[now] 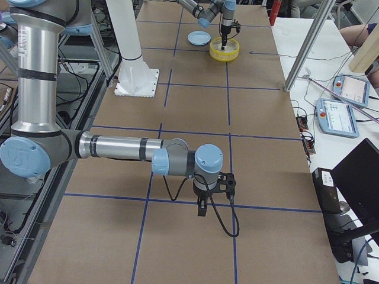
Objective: Place bun in steamer
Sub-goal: 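Lower the bun into the steamer and open the left gripper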
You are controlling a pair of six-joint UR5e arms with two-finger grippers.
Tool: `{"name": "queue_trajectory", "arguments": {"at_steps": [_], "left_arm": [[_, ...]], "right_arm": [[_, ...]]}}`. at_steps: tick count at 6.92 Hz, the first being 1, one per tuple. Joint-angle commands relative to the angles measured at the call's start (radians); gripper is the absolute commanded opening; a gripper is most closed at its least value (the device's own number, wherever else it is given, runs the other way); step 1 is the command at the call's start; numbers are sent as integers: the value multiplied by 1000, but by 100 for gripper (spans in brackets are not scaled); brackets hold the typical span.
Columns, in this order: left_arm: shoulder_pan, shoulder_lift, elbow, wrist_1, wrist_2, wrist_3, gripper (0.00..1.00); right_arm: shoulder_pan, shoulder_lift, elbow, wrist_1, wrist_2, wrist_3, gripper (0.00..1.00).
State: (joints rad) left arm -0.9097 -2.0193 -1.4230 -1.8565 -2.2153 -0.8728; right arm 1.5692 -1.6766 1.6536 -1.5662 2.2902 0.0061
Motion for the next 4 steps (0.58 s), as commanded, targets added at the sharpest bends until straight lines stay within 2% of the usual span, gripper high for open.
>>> {"name": "queue_trajectory", "arguments": {"at_steps": [1,2,3,4], "left_arm": [[5,-3,6,-3,3,-2,46],[5,-4,6,-4,5,0,51],[5,-3,6,-18,5,9,68],[3,-1,6,-35,6,12,100]], "right_arm": [[0,0,0,0,0,0,100],[0,0,0,0,0,0,100],[0,0,0,0,0,0,100],[0,0,0,0,0,0,100]]}}
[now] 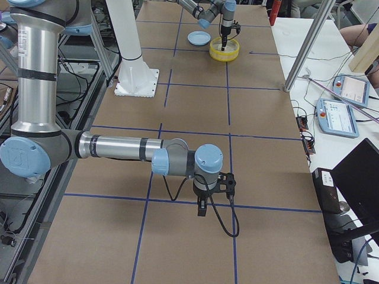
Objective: Place bun in steamer
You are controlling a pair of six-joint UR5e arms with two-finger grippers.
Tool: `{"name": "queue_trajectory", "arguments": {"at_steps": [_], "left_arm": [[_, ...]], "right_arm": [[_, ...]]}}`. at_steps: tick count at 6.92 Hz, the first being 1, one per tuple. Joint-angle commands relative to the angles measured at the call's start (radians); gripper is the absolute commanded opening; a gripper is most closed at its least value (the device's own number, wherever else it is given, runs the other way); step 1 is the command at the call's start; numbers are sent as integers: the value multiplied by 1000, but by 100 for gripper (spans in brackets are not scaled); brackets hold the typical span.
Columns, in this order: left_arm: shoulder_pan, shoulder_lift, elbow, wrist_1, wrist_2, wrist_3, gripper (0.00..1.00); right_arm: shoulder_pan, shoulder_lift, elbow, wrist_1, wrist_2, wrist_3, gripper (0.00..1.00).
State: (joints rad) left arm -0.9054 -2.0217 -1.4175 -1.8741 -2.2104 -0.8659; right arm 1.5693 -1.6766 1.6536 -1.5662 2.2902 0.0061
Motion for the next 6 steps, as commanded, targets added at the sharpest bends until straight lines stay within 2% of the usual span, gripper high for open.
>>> {"name": "queue_trajectory", "arguments": {"at_steps": [1,3,4,5,6], "left_arm": [[-22,0,-8,-13,-2,-5,100],[-102,23,-90,-5,-5,1,100],[-153,119,-203,-7,-12,8,100],[-220,199,-259,-4,-21,115,100],[-295,287,-261,-3,-85,271,100]], "right_arm": [[0,0,0,0,0,0,100],[0,0,0,0,0,0,100],[0,0,0,0,0,0,100],[0,0,0,0,0,0,100],[0,0,0,0,0,0,100]]}}
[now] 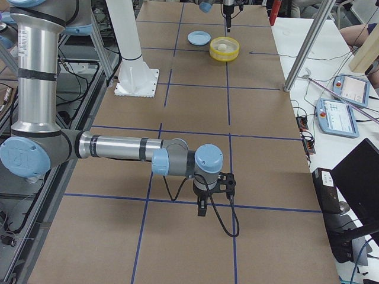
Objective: Place bun in steamer
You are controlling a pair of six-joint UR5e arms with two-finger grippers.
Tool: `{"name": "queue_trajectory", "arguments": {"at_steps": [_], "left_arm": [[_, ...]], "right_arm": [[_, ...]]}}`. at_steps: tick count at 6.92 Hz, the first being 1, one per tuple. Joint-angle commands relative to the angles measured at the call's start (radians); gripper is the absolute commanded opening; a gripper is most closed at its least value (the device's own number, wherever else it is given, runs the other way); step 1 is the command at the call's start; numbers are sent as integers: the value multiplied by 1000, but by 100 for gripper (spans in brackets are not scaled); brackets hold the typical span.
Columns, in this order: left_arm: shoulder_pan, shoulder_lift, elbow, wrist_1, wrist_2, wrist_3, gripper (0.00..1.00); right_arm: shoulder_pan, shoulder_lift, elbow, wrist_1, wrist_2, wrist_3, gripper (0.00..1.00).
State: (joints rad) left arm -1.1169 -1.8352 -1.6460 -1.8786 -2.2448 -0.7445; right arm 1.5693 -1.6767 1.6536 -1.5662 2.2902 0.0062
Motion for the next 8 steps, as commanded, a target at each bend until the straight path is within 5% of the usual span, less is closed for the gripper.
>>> {"name": "queue_trajectory", "arguments": {"at_steps": [1,4,6,8], "left_arm": [[-189,178,-22,6,-91,319,100],[-471,222,35,261,-93,823,100],[-492,135,70,428,-110,794,100],[-494,204,22,449,-142,807,100]], "right_arm": [[0,0,0,0,0,0,100],[0,0,0,0,0,0,100],[0,0,0,0,0,0,100],[0,0,0,0,0,0,100]]}}
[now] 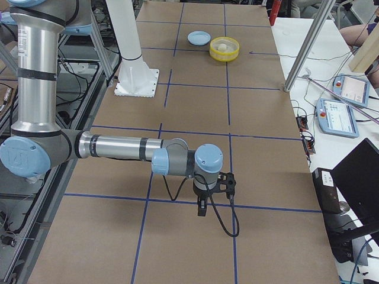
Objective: Place bun in steamer
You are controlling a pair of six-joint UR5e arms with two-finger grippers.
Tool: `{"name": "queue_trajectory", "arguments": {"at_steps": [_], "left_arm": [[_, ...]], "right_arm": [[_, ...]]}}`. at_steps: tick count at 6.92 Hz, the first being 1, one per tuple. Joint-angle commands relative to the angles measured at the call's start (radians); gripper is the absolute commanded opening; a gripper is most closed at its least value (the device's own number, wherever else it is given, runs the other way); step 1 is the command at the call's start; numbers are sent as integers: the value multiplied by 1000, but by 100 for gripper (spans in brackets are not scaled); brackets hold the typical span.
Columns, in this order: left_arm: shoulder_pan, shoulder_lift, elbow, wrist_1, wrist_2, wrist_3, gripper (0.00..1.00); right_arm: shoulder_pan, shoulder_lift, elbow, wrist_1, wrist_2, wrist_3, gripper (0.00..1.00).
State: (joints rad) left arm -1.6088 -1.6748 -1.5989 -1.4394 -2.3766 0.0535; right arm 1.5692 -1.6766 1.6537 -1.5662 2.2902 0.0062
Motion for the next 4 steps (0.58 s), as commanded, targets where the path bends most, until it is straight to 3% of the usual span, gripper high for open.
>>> {"name": "queue_trajectory", "arguments": {"at_steps": [1,4], "left_arm": [[-2,53,-13,-56,-6,6,100],[-2,129,-35,-108,-12,3,100]], "right_arm": [[0,0,0,0,0,0,100],[0,0,0,0,0,0,100]]}}
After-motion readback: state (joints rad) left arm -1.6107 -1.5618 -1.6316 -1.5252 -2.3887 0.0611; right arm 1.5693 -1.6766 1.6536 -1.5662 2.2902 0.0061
